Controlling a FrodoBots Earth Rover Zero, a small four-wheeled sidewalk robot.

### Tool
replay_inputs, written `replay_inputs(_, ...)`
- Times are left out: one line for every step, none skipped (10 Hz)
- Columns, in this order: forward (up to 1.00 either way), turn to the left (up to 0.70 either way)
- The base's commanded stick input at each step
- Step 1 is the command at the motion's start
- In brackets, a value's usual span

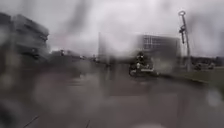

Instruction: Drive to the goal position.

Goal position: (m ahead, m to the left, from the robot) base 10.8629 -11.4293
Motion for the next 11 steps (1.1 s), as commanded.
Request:
replay_inputs(1.00, 0.00)
replay_inputs(1.00, 0.00)
replay_inputs(1.00, 0.00)
replay_inputs(1.00, 0.00)
replay_inputs(1.00, 0.00)
replay_inputs(1.00, 0.00)
replay_inputs(1.00, 0.00)
replay_inputs(1.00, 0.00)
replay_inputs(1.00, 0.00)
replay_inputs(1.00, 0.00)
replay_inputs(1.00, 0.00)
